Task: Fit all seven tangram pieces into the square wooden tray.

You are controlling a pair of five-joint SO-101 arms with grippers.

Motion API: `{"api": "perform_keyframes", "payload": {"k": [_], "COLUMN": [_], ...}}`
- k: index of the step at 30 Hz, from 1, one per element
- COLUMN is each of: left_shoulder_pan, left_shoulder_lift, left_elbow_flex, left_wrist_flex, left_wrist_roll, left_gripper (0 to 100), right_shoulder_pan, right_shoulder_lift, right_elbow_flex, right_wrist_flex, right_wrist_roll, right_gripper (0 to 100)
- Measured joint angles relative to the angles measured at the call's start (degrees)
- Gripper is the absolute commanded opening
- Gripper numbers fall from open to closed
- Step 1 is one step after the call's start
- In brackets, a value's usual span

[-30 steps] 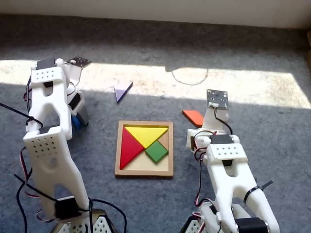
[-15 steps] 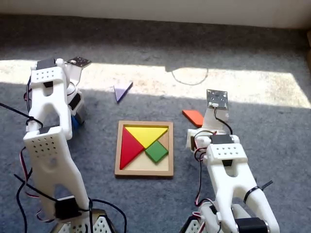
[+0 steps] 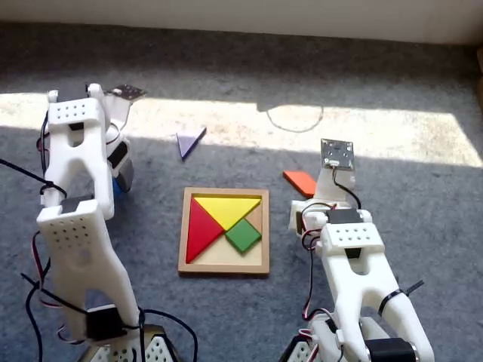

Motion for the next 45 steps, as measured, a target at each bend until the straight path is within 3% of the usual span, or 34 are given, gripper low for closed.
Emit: {"api": "perform_keyframes", "payload": {"k": [10, 18, 22, 31, 45], "left_shoulder_pan": [3.7, 17.6, 25.4, 36.0, 43.4], "left_shoulder_lift": [-16.0, -39.9, -47.2, -47.7, -38.1], "left_elbow_flex": [10.5, 30.8, 42.5, 57.5, 58.3], "left_wrist_flex": [0.9, 0.3, -6.4, -21.2, -26.0], "left_wrist_roll": [0.0, 0.0, 0.0, -0.4, -8.1], "left_gripper": [10, 10, 10, 10, 10], "right_shoulder_pan": [3.1, 8.3, 10.4, 16.4, 19.1], "right_shoulder_lift": [-0.4, -0.6, -0.6, -0.6, -0.6], "right_elbow_flex": [0.0, 0.0, 0.0, 0.0, 0.0], "right_wrist_flex": [0.0, 0.0, 0.0, 0.0, 0.0], "right_wrist_roll": [0.0, 0.0, 0.0, -5.4, -6.9], "right_gripper": [0.6, 0.6, 0.6, 0.6, 0.6]}}
